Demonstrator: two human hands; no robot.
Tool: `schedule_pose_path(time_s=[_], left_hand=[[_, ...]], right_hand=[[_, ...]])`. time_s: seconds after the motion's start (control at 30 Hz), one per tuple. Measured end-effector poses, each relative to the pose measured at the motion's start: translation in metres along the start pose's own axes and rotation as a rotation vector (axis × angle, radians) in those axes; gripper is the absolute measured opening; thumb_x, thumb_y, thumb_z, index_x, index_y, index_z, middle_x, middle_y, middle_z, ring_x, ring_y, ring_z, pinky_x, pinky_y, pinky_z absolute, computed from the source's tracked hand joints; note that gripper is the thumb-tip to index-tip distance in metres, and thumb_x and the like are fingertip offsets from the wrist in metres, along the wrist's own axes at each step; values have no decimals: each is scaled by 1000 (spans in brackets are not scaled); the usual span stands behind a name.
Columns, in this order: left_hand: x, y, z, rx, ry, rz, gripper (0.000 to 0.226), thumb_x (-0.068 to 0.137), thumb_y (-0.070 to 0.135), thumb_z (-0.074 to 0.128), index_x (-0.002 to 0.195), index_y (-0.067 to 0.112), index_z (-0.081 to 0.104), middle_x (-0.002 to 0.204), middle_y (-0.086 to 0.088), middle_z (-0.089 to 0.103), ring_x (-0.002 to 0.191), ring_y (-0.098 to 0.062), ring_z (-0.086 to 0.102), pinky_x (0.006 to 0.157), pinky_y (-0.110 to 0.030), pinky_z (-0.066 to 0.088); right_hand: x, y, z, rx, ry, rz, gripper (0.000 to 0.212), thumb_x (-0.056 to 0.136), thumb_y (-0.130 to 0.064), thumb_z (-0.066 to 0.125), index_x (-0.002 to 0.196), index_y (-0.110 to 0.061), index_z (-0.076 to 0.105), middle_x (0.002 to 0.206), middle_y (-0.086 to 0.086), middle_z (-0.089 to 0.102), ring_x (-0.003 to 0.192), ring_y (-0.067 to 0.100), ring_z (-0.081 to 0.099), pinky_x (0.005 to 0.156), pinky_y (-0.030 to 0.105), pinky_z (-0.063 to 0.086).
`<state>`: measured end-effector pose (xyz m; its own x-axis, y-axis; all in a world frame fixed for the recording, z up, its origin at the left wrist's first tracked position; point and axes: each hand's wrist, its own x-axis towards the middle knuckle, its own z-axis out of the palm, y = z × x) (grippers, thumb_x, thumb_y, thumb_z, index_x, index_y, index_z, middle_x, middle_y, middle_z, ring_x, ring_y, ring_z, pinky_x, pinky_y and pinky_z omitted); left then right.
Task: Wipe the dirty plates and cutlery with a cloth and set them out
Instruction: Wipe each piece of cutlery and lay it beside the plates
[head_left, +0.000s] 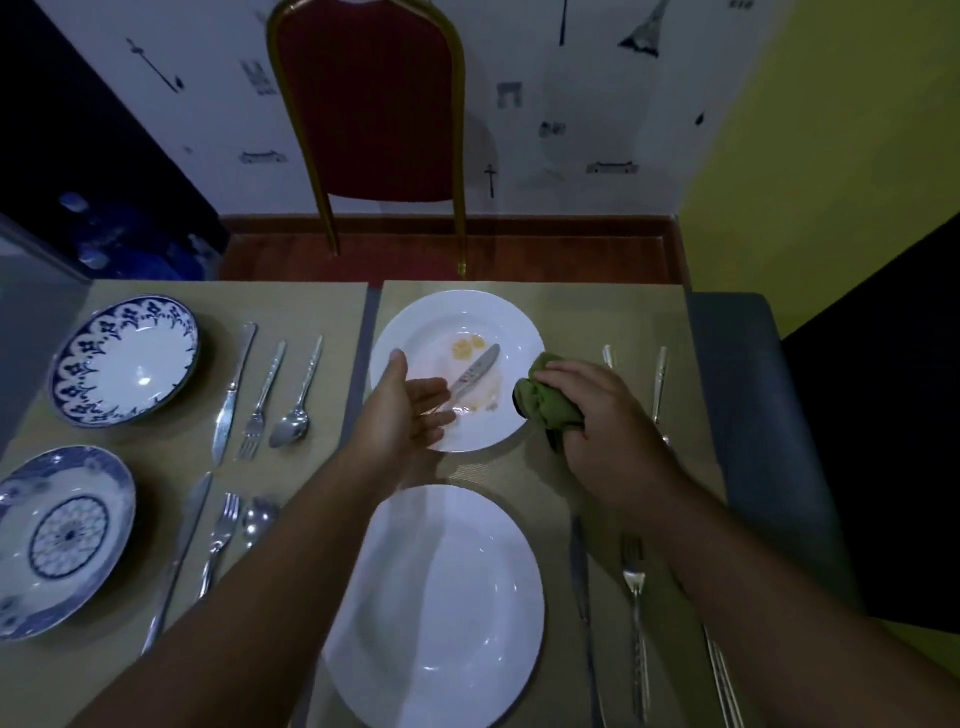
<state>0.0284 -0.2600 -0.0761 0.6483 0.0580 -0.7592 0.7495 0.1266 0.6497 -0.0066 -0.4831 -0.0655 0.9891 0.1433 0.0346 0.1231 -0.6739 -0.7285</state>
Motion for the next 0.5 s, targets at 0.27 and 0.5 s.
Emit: schedule_pose_path(time_s=[0.27,0.5], left_hand=[[36,4,-17,903,128,237,36,82,30,82,113,12,75,95,-5,72,72,-16,66,56,-21,51],[45,3,-19,873,93,259,20,85,20,80,103,12,80,88,-5,72,78,-20,67,72,-34,62]], right_hand=[[11,-15,30,-26,-12,9,68,68,16,49,128,-13,61,134,4,55,125,24,46,109,43,36],[11,-29,37,-16,46,16,65,71,16,50,128,-10,61,133,6,55,124,27,47,110,37,35]])
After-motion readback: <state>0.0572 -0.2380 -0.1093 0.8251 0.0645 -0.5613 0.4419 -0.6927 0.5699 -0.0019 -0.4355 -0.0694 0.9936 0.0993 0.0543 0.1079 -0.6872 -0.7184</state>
